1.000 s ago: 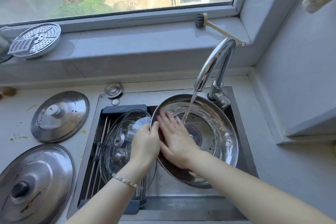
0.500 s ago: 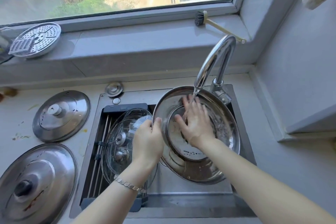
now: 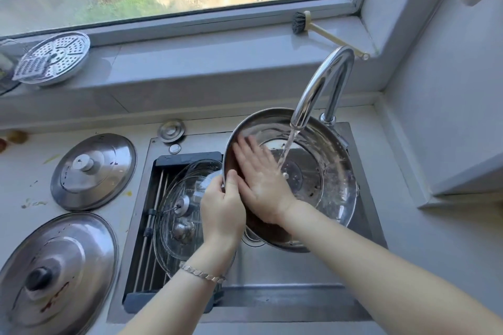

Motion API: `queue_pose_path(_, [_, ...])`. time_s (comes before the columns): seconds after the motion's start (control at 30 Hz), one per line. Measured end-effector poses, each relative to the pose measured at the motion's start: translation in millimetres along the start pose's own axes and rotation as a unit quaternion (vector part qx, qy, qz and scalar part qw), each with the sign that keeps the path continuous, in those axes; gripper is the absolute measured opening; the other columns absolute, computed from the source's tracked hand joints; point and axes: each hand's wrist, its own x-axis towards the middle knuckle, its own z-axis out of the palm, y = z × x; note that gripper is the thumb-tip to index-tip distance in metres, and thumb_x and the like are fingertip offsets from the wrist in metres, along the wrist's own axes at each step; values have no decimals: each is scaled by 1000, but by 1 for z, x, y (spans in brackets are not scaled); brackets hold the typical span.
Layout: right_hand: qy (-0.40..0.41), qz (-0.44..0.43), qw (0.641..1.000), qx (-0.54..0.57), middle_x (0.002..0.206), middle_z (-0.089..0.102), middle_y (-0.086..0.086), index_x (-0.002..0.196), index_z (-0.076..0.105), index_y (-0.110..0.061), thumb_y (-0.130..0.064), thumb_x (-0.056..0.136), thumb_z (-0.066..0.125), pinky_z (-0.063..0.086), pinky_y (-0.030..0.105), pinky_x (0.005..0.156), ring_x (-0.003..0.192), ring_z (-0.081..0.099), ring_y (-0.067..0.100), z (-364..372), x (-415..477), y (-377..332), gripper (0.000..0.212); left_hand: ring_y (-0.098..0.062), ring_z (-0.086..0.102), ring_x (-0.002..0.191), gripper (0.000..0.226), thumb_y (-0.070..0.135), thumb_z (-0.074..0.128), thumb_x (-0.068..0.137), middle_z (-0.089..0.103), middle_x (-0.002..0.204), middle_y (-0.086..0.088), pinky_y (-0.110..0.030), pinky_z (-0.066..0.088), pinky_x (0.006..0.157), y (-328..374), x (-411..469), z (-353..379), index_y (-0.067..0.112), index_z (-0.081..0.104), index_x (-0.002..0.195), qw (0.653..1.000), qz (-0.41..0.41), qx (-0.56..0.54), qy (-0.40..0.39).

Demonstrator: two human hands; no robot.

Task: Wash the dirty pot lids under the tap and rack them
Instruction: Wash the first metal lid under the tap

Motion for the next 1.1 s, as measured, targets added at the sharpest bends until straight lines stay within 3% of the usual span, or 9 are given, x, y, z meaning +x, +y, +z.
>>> queue_pose_path(0.1, [-64, -107, 992, 14, 148, -6, -11, 142, -4, -17, -49, 90, 6, -13, 25, 115, 139, -12, 3, -6, -13, -8, 62, -16, 59, 67, 32, 26, 44, 97, 63, 68, 2, -31, 46, 64, -2, 11, 0, 17, 56, 69, 999, 11, -33, 23])
queue_pose_path(0.27, [-154, -159, 975, 23, 151, 3, -10, 144, 1, -16, -50, 93, 3, -9, 27, 116, 141, -7, 2, -8, -55, 13, 61, -15, 43, 53, 38, 28, 42, 98, 48, 57, 0, -32, 35, 54, 3, 28, -10, 17, 45, 62, 995, 72, -10, 68])
queue_pose_path(0.4, [-183, -129, 974, -20, 152, 16, -12, 148, 7, -23, -47, 98, 19, 12, 31, 117, 141, 8, 2, -10, -85, 42, 56, -15, 34, 49, 39, 30, 39, 98, 39, 55, 0, -31, 29, 51, 2, 34, -15, 16, 39, 62, 995, 72, 13, 74])
queue_pose_path(0.53, [-149, -91, 972, -157, 139, 50, -1, 135, 44, -19, -34, 87, 47, 46, 43, 99, 128, 48, 17, -21, -90, 82, 51, -17, 33, 49, 39, 32, 38, 98, 39, 54, 0, -32, 28, 50, -1, 30, -21, 10, 43, 66, 994, 85, 50, 38])
queue_pose_path(0.67, [-116, -3, 964, -240, 125, 62, 8, 118, 63, -8, -30, 60, 78, 20, 39, 110, 119, 57, 24, -31, -90, 94, 63, -18, 32, 49, 41, 34, 39, 98, 38, 54, 0, -32, 27, 51, -4, 25, -25, 8, 42, 66, 995, 67, 66, 25])
queue_pose_path(0.8, [-110, -42, 962, -247, 110, 68, 12, 108, 67, -10, -51, 66, 54, 40, 39, 104, 105, 65, 25, -7, -104, 52, 60, -19, 38, 56, 41, 34, 36, 99, 42, 59, -1, -35, 29, 56, -1, 16, -15, 13, 39, 64, 997, 5, 69, 35])
queue_pose_path(0.9, [-102, -81, 972, -195, 86, 70, 2, 93, 69, -14, -45, 69, 46, 57, 30, 69, 78, 69, 20, -15, -113, 44, 45, -21, 45, 60, 39, 36, 36, 98, 46, 62, -1, -35, 35, 58, -4, 12, -8, 14, 40, 66, 995, -35, 91, -2])
queue_pose_path(0.97, [-124, -105, 970, -182, 60, 63, -6, 67, 65, -20, -35, 64, 60, 47, 20, 43, 51, 62, 14, -29, -117, 47, 16, -29, 60, 69, 34, 38, 38, 95, 58, 72, -8, -40, 51, 68, -12, 13, -1, 13, 47, 75, 989, -93, 90, -68])
queue_pose_path(1.1, [-242, -73, 932, -260, 55, 60, -3, 60, 36, -22, -24, 47, 77, 10, 20, 39, 48, 59, 19, -64, -117, 36, 43, -35, 69, 67, 33, 36, 46, 86, 67, 82, -21, -46, 59, 68, -29, 13, 21, 4, 51, 88, 950, -242, 52, -190])
